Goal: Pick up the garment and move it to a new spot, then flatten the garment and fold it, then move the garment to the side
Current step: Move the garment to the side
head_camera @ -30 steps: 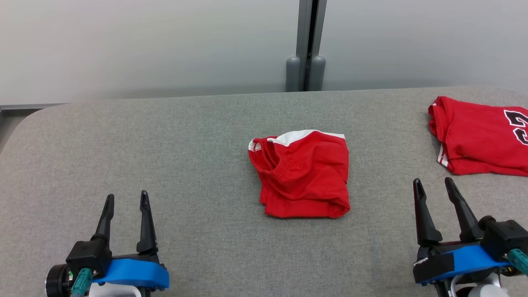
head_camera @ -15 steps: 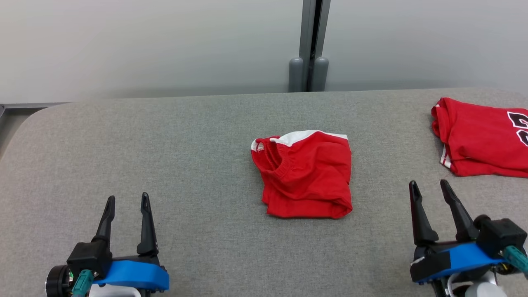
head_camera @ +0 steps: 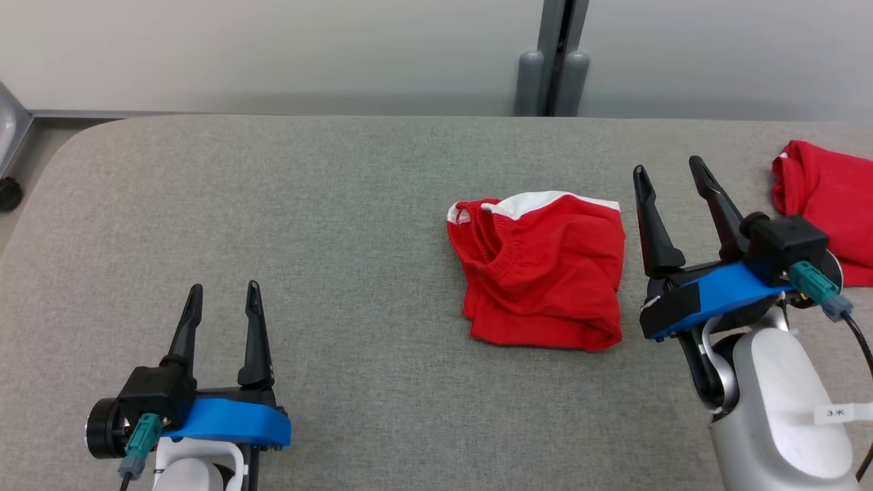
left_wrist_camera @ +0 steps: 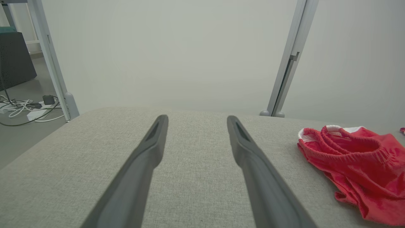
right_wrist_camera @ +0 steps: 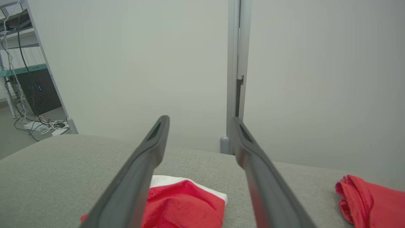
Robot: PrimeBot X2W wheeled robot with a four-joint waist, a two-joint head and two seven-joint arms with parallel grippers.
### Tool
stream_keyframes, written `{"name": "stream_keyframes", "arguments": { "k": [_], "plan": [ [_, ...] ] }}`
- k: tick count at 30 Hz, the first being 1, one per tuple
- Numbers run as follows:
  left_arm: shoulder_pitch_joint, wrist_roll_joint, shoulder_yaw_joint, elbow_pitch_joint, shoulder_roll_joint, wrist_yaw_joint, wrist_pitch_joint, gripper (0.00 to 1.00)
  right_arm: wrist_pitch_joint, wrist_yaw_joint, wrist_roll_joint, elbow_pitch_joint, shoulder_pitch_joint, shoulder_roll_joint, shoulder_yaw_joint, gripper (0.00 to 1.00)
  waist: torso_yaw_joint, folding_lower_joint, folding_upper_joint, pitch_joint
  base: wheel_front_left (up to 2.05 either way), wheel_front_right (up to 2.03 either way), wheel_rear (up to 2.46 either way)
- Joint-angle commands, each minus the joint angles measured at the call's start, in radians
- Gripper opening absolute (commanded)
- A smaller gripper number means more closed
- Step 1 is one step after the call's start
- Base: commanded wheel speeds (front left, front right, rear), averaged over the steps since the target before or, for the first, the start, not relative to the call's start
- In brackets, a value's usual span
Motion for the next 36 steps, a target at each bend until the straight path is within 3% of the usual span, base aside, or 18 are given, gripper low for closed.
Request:
{"name": "stream_keyframes", "arguments": {
  "k": [1,17,24,25,26,36],
  "plan": [
    [-0.016,-0.006,-0.008,-0.004,-0.001,0.005,-0.004,1.0,0.011,0.0,-0.013,0.031,-0.031,-0.002,-0.005,1.0,0.023,-0.0001,0.0,0.025,0.0,0.0,0.0],
    [-0.067,-0.036,-0.044,-0.004,-0.002,0.021,-0.004,1.0,-0.026,0.0,-0.076,0.502,-0.12,-0.002,-0.064,1.0,0.075,-0.0001,0.0,0.111,0.0,0.0,0.0],
    [-0.078,-0.041,-0.051,0.001,-0.002,0.021,-0.004,1.0,-0.067,0.0,0.025,0.656,-0.143,0.0,0.011,1.0,0.071,-0.0001,0.0,0.12,0.0,0.0,0.0],
    [-0.08,-0.041,-0.052,0.002,-0.002,0.021,-0.004,1.0,-0.075,0.0,0.042,0.668,-0.151,0.001,0.025,0.43,0.069,-0.0001,0.0,0.121,0.0,0.0,0.0],
    [-0.082,-0.042,-0.054,0.003,-0.002,0.02,-0.004,1.0,-0.082,0.0,0.053,0.679,-0.16,0.001,0.036,0.0,0.068,-0.0001,0.0,0.122,0.0,0.0,0.0],
    [-0.097,-0.037,-0.053,-0.012,-0.002,0.022,-0.003,1.0,-0.122,0.0,0.033,0.671,-0.227,-0.023,0.081,0.0,-0.014,-0.0001,0.0,0.151,0.0,0.0,0.0]
  ]
}}
